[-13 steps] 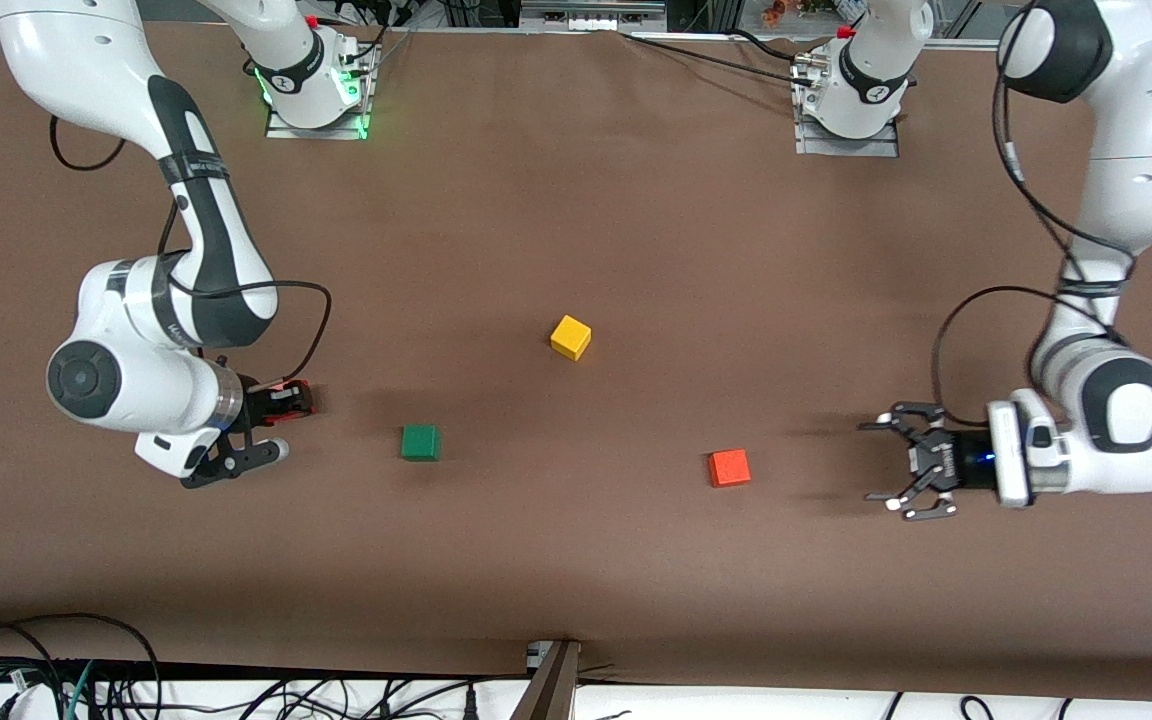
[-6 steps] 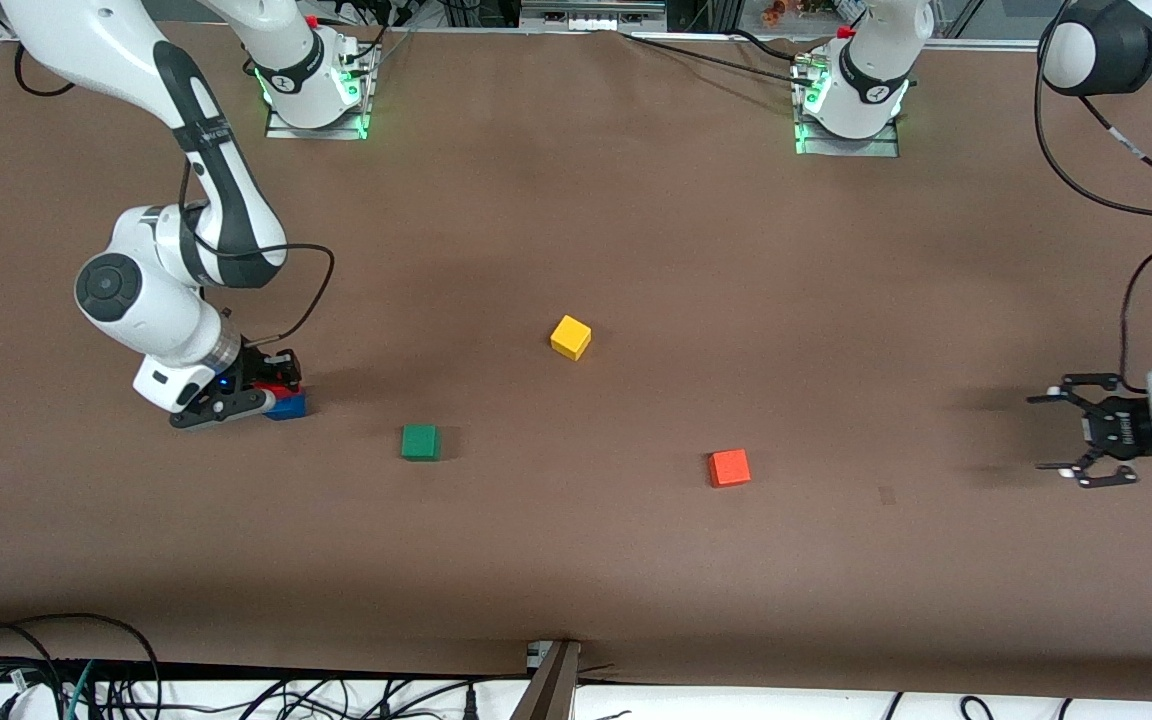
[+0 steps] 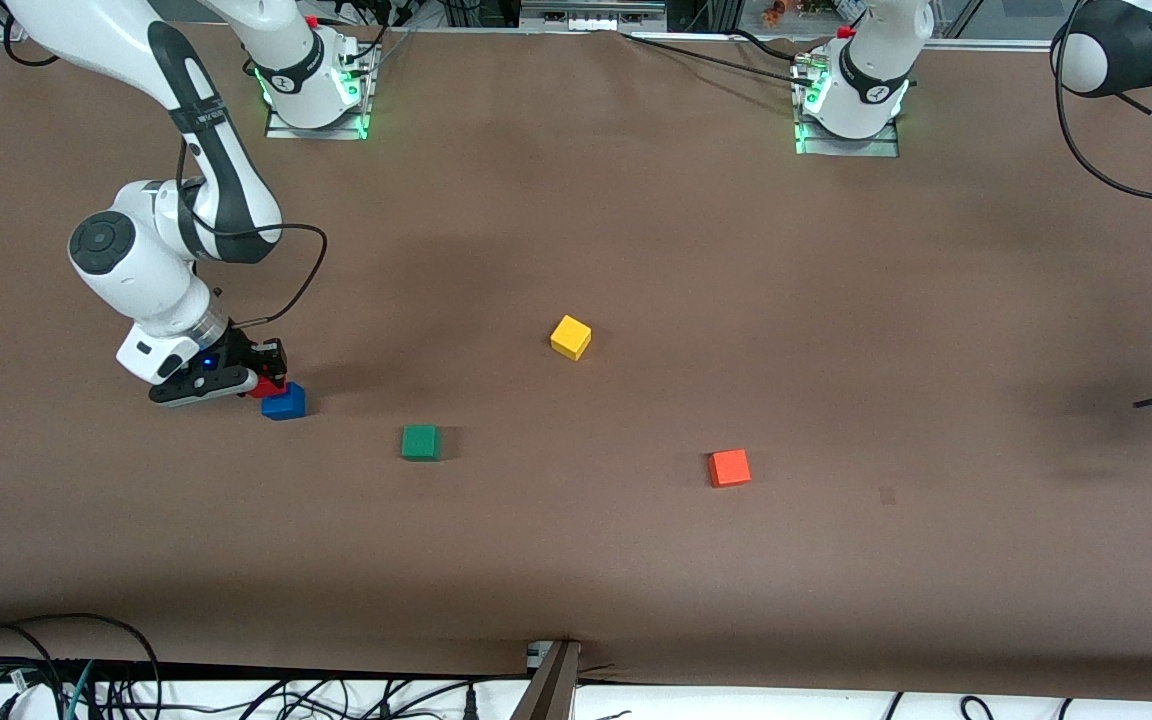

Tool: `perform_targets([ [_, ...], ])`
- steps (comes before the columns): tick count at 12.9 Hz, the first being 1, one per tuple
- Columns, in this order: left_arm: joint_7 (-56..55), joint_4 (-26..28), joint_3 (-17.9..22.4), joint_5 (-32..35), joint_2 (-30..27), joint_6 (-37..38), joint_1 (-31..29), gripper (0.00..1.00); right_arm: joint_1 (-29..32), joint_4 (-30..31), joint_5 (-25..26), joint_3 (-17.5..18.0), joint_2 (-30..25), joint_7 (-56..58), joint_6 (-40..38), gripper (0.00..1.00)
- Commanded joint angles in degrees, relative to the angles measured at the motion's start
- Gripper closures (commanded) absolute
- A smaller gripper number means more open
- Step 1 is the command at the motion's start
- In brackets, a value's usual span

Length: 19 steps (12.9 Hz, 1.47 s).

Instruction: Pass red block to right arm, stack on blue

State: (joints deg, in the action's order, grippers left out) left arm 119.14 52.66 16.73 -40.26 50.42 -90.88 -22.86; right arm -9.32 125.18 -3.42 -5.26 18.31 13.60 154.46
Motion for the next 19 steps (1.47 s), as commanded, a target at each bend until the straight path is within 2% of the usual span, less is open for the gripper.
perform_targets([
  [1,-2.4,-2.5,4.4,4.7,-3.3,1.1,3.2,0.00,-0.1,1.8,0.8,-0.1,-1.5,0.6,2.0,1.00],
  [7,-16.3,-2.3,4.9,19.7,-15.9,4.0,7.8,0.00,-0.1,1.5,0.8,-0.1,0.5,0.6,5.0,1.00],
  [10,-20.0,-2.4,4.8,22.8,-21.1,7.5,11.0,0.00,-0.3,1.0,0.8,-0.1,1.2,0.7,5.0,1.00],
  [13,-32.4,-2.3,4.7,28.8,-27.3,13.7,15.1,0.00,-0.5,0.4,0.8,0.0,1.6,0.6,5.0,1.00],
  [16,-46.4,-2.3,4.7,33.0,-31.0,17.9,20.0,0.00,-0.5,-0.2,0.8,0.0,1.6,0.6,5.0,1.00],
  [19,-59.4,-2.3,4.1,34.3,-34.4,20.9,22.7,0.00,-0.5,-1.3,0.8,0.0,2.3,0.6,4.8,1.00],
])
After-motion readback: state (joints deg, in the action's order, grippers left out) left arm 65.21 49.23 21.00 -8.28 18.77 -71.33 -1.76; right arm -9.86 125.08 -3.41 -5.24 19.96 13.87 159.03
